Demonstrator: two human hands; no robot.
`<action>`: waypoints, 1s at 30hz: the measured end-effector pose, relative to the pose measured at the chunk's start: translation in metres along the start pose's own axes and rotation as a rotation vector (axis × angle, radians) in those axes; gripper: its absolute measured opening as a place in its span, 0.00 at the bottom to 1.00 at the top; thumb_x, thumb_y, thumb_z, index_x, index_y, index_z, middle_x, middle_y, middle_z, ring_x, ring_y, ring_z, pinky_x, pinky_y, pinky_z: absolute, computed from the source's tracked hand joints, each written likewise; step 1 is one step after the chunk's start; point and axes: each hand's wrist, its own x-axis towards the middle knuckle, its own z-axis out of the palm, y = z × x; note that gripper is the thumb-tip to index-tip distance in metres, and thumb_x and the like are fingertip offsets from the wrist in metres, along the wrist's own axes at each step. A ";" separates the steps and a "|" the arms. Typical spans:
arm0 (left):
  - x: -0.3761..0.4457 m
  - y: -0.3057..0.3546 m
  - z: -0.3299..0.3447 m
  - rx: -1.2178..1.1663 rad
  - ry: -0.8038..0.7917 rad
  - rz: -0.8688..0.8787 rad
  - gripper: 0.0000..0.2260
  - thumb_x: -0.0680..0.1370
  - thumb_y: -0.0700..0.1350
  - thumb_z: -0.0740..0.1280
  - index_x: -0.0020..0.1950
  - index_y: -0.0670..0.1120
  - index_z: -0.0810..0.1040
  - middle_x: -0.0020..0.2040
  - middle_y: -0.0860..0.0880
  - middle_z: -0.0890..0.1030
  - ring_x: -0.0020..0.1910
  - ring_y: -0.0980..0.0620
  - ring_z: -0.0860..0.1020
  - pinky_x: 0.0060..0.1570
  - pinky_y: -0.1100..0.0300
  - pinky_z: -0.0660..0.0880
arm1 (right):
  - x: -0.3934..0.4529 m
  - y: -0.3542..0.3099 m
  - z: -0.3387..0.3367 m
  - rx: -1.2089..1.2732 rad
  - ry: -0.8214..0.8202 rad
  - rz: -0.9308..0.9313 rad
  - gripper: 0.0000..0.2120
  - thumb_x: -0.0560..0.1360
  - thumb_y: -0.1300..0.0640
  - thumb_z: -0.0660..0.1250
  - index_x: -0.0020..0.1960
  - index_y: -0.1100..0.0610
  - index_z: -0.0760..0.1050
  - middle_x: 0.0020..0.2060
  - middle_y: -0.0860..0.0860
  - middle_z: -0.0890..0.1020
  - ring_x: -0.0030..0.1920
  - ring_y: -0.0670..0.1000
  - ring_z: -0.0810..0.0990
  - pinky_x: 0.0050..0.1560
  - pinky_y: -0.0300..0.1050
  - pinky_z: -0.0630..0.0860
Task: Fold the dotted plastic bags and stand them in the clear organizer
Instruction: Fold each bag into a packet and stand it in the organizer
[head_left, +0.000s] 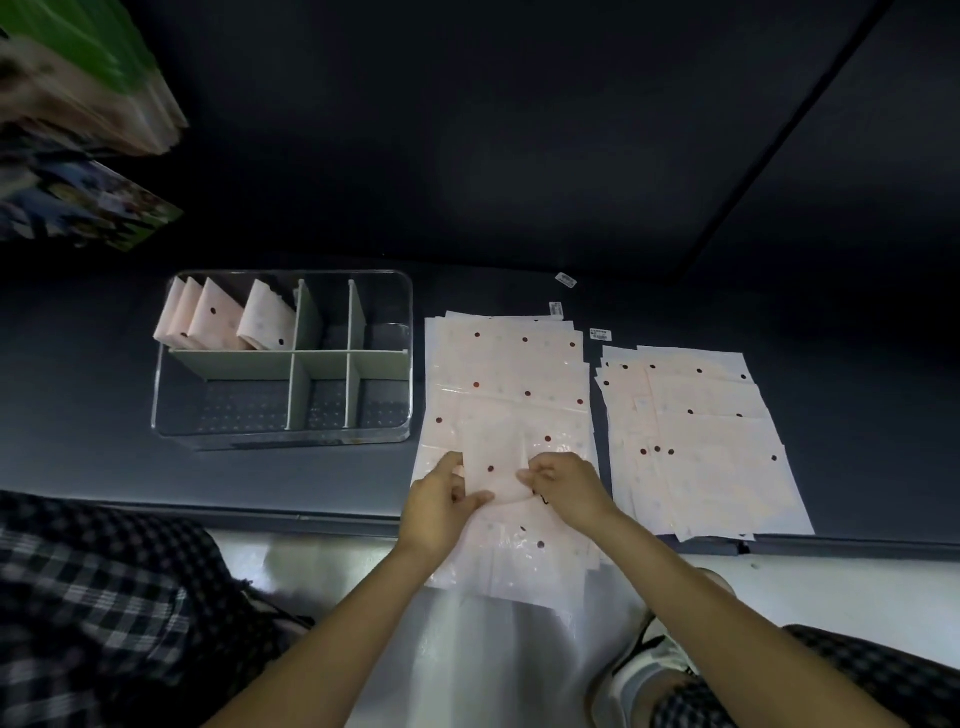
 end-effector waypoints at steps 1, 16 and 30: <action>0.001 0.000 0.002 -0.060 0.033 -0.041 0.13 0.72 0.43 0.74 0.50 0.50 0.72 0.30 0.51 0.72 0.28 0.57 0.69 0.28 0.72 0.66 | 0.003 -0.002 0.001 -0.032 0.004 0.022 0.19 0.77 0.53 0.65 0.29 0.54 0.66 0.26 0.47 0.69 0.29 0.45 0.66 0.30 0.35 0.62; 0.005 -0.018 -0.004 1.058 -0.283 0.518 0.40 0.77 0.67 0.47 0.76 0.41 0.35 0.73 0.43 0.31 0.73 0.46 0.31 0.70 0.53 0.29 | 0.016 -0.014 0.004 -0.101 0.022 0.160 0.20 0.77 0.53 0.64 0.28 0.57 0.67 0.28 0.52 0.73 0.34 0.52 0.70 0.39 0.43 0.66; 0.021 -0.030 -0.027 1.156 -0.368 0.539 0.36 0.75 0.69 0.41 0.74 0.51 0.30 0.74 0.42 0.29 0.73 0.46 0.30 0.74 0.48 0.35 | -0.027 0.010 0.040 -0.658 0.245 -0.821 0.19 0.76 0.52 0.67 0.64 0.58 0.75 0.63 0.54 0.77 0.64 0.53 0.75 0.66 0.52 0.71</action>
